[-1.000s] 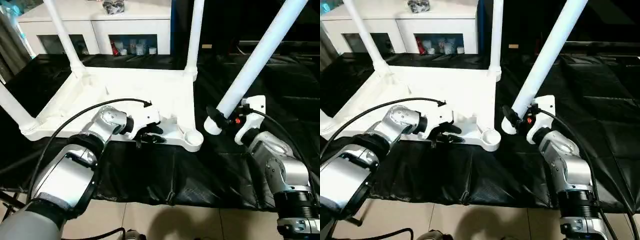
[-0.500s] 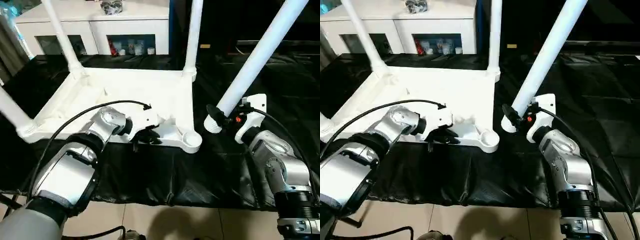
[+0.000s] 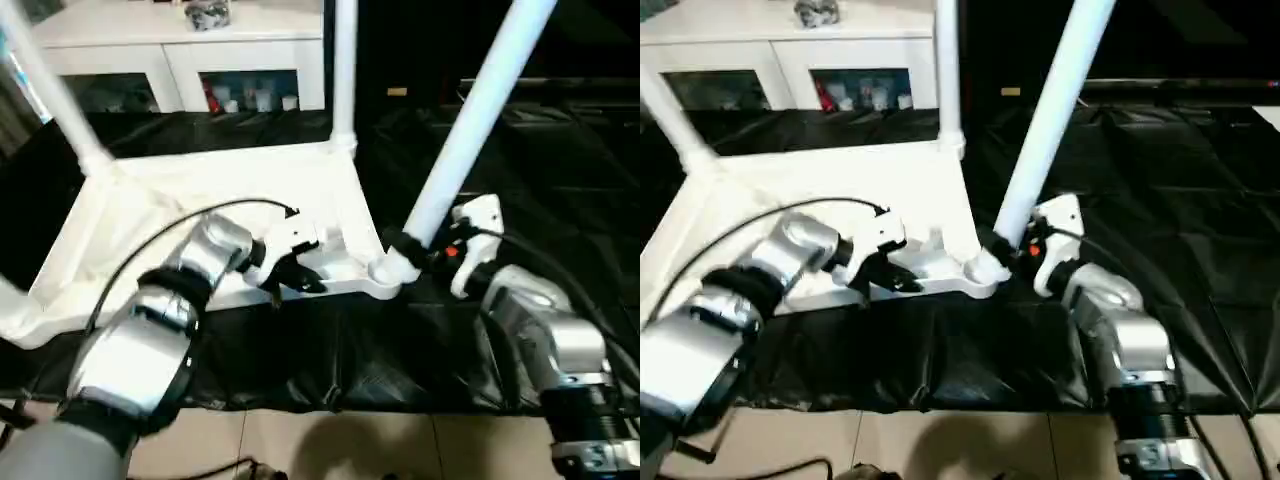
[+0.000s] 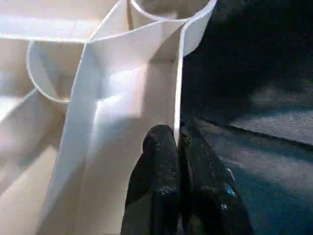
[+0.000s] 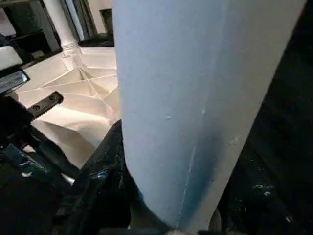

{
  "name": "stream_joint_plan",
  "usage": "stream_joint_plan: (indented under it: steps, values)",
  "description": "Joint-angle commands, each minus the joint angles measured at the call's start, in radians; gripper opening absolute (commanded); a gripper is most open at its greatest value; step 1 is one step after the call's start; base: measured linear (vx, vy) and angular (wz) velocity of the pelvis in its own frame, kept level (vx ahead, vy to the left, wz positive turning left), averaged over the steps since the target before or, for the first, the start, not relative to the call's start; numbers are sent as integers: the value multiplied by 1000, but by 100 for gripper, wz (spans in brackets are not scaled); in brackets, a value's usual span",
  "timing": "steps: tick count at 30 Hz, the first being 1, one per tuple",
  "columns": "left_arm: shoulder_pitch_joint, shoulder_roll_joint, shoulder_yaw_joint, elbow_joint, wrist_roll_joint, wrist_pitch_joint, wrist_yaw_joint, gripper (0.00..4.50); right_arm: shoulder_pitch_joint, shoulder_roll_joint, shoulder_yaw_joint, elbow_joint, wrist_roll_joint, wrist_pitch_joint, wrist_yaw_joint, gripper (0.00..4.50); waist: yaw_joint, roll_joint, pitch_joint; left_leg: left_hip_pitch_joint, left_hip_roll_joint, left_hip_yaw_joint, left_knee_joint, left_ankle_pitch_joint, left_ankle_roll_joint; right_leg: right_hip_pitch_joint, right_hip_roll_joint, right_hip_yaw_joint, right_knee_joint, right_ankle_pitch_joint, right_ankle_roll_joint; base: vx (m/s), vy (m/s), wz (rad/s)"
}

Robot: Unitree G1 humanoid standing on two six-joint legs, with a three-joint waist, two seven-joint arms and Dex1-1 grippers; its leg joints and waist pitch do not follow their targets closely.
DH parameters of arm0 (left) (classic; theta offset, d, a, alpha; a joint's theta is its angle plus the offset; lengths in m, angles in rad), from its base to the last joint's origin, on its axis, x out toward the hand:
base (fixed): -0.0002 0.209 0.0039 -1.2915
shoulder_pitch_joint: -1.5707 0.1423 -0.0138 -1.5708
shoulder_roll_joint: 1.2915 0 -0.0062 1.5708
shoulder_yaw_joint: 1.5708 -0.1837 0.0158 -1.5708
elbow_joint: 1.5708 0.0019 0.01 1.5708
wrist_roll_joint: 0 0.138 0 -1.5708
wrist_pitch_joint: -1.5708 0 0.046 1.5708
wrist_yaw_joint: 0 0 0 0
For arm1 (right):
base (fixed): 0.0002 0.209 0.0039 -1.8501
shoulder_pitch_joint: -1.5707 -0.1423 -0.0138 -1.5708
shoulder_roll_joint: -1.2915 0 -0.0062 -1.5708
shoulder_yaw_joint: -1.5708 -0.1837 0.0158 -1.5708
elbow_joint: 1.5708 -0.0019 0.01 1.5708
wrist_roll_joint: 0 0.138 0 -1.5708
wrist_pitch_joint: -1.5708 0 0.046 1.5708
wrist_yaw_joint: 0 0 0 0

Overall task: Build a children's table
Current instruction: Insert table leg to table base

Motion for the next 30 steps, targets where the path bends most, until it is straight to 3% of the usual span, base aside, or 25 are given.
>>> stream_joint_plan:
  steps: [1,5,7,9,10,11,12,15,17,21,22,26,27,30]
  values:
    - [67,11,-24,-37,17,-27,13,0,-6,3,10,-8,-13,-13,-3,189,3,-20,-72,24,63,-41,-78,-284,37,42,-82,51,-92,-425,-188,0,0,0]
    - [143,21,-23,-149,25,-68,47,0,3,7,14,-10,-21,-17,-3,189,0,-21,-73,27,67,-44,-84,-319,10,38,-84,56,-90,-432,-170,0,0,0]
    - [189,0,29,-208,-40,-56,39,0,5,9,18,-11,-26,-20,-5,189,-1,-26,-74,26,66,-41,-83,-308,11,39,-84,57,-89,-412,-176,0,0,0]
    - [204,-5,45,-230,-67,-50,23,0,5,8,20,-10,-28,-21,-5,189,2,-25,-77,24,64,-39,-81,-287,18,38,-85,58,-86,-392,-183,0,0,0]
    - [205,-5,49,-231,-79,-42,2,28,4,8,21,-9,-28,-21,-5,189,2,-25,-75,24,62,-37,-81,-283,22,37,-83,58,-87,-391,-184,0,0,0]
    - [208,-2,48,-233,-86,-36,-20,45,4,8,23,-8,-30,-22,-4,189,2,-33,-76,23,63,-36,-81,-279,23,38,-83,58,-87,-389,-183,0,0,0]
    - [204,0,51,-224,-93,-39,-39,45,1,6,25,-5,-34,-23,-2,189,4,-28,-75,23,63,-37,-82,-277,25,37,-83,58,-85,-392,-181,0,0,0]
    - [198,10,43,-212,-83,-78,-51,87,-4,4,27,2,-38,-26,2,189,3,-29,-73,25,63,-39,-84,-296,16,36,-84,58,-89,-420,-167,0,0,0]
    - [184,16,41,-197,-74,-90,-65,92,-8,3,25,7,-42,-26,7,189,1,-28,-72,26,63,-40,-86,-311,10,35,-84,58,-92,-437,-158,0,0,0]
    - [163,21,42,-174,-68,-94,-75,94,-9,-1,26,5,-43,-25,12,189,1,-29,-71,28,62,-40,-85,-323,5,33,-84,58,-96,-460,-151,0,0,0]
    - [153,23,40,-162,-67,-90,-82,94,-8,-2,26,4,-43,-25,14,189,1,-21,-70,28,63,-41,-86,-324,3,33,-85,59,-96,-462,-151,0,0,0]
    - [127,30,40,-127,-69,-94,-92,94,-5,-8,25,1,-44,-24,20,189,0,-26,-70,27,64,-42,-88,-331,-1,34,-85,59,-94,-449,-157,0,0,0]
    - [123,31,42,-120,-70,-98,-91,76,-4,-9,25,1,-44,-25,21,189,-2,-19,-70,29,63,-41,-87,-337,-3,33,-84,59,-97,-447,-159,0,0,0]
    - [120,31,50,-105,-74,-106,-100,55,3,-11,31,3,-49,-26,24,189,0,-22,-71,28,64,-41,-87,-334,-2,35,-84,59,-93,-422,-172,0,0,0]
